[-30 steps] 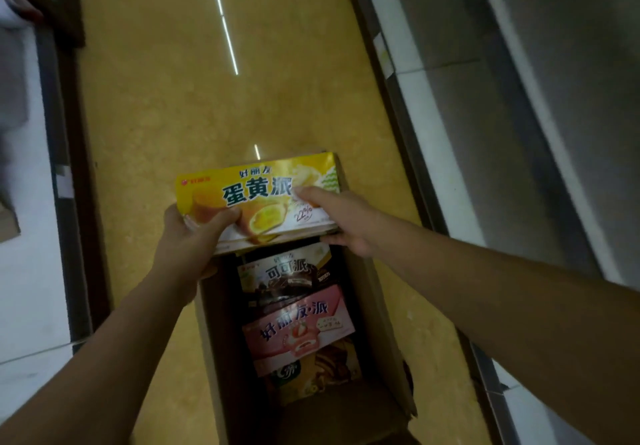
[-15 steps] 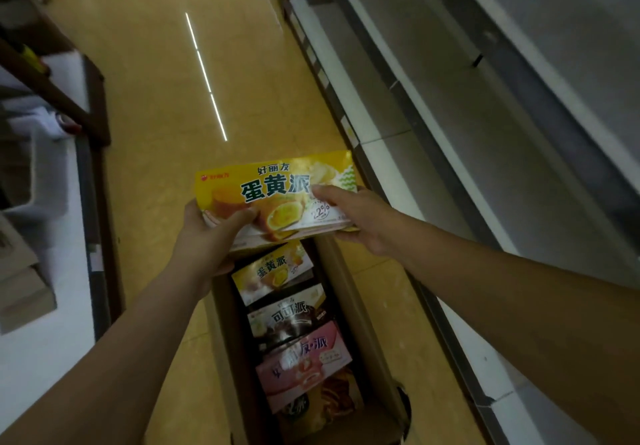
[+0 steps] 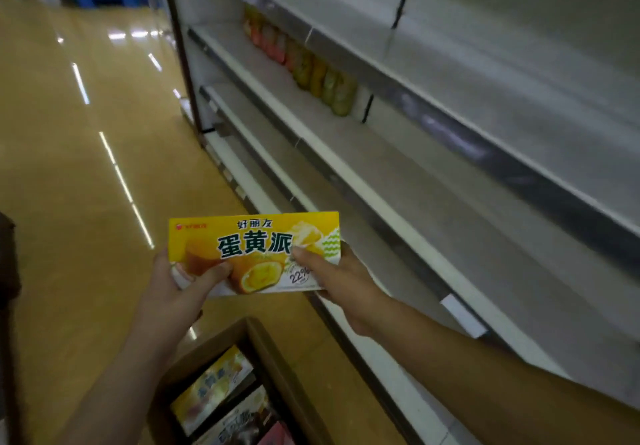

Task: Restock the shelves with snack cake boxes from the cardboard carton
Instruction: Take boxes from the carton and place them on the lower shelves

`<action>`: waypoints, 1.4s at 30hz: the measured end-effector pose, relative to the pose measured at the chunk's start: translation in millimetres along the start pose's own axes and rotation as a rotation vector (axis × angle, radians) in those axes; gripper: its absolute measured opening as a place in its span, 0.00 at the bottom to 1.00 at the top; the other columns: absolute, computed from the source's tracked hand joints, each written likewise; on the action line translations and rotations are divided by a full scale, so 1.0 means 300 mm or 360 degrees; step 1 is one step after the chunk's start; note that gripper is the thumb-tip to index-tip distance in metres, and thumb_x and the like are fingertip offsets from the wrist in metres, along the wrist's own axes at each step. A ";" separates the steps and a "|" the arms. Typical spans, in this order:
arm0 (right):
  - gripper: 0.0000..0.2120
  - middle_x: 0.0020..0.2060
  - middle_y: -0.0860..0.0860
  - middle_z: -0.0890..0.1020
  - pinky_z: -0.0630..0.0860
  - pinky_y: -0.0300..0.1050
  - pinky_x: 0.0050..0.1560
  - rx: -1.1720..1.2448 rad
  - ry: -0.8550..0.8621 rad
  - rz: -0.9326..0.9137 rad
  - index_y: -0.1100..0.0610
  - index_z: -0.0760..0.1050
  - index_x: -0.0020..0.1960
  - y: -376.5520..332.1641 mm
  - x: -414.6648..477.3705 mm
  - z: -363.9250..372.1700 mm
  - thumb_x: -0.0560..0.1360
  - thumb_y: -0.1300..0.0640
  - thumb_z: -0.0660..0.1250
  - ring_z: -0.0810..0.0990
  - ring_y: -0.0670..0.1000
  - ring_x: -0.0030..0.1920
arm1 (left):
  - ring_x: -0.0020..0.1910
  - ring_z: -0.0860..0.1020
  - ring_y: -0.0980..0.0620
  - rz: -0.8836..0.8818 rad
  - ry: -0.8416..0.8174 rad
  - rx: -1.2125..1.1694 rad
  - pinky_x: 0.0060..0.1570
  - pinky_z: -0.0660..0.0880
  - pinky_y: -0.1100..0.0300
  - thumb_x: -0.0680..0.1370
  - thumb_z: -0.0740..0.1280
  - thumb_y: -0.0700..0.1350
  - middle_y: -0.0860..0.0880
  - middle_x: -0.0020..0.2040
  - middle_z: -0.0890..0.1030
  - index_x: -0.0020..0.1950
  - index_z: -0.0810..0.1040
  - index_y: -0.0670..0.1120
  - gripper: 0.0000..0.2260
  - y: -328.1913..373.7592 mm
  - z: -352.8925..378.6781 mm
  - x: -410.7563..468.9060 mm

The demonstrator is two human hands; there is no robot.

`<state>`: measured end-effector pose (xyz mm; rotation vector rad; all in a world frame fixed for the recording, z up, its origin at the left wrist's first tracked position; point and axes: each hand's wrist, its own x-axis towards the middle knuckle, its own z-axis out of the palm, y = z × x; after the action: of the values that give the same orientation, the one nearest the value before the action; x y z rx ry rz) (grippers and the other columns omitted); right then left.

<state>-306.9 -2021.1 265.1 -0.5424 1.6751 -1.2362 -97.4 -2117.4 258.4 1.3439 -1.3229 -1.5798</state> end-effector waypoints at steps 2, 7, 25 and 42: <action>0.27 0.52 0.46 0.87 0.81 0.48 0.55 0.0052 0.0081 -0.0096 0.49 0.77 0.63 -0.074 -0.058 -0.033 0.67 0.43 0.80 0.87 0.47 0.52 | 0.52 0.81 0.53 0.0070 -0.0083 0.0001 0.44 0.75 0.53 0.74 0.76 0.45 0.56 0.53 0.83 0.64 0.73 0.58 0.22 0.095 0.028 -0.016; 0.30 0.53 0.45 0.87 0.80 0.56 0.62 0.0109 0.0285 -0.0380 0.45 0.76 0.62 -0.242 -0.193 -0.122 0.64 0.41 0.81 0.87 0.49 0.53 | 0.53 0.83 0.50 0.0262 -0.0206 0.0036 0.53 0.78 0.47 0.60 0.83 0.51 0.57 0.50 0.85 0.54 0.77 0.62 0.26 0.328 0.104 -0.048; 0.36 0.56 0.47 0.85 0.83 0.51 0.56 0.0120 0.0887 -0.0734 0.47 0.66 0.69 -0.432 -0.588 -0.690 0.69 0.59 0.81 0.86 0.48 0.53 | 0.48 0.78 0.68 0.0761 -0.0970 0.0278 0.47 0.71 0.62 0.65 0.81 0.46 0.64 0.57 0.78 0.76 0.63 0.58 0.44 0.705 0.692 -0.233; 0.41 0.59 0.48 0.83 0.79 0.57 0.64 -0.0141 0.1461 -0.0659 0.52 0.65 0.71 -0.281 -0.735 -1.158 0.65 0.60 0.84 0.84 0.48 0.58 | 0.51 0.79 0.72 0.0937 -0.1499 0.0350 0.50 0.74 0.74 0.65 0.83 0.40 0.61 0.57 0.81 0.72 0.66 0.55 0.41 0.640 1.317 -0.300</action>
<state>-526.6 -1713.7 448.3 -0.3999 2.4609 -1.8951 -477.8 -1978.0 450.6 0.1650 -2.2248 -1.6883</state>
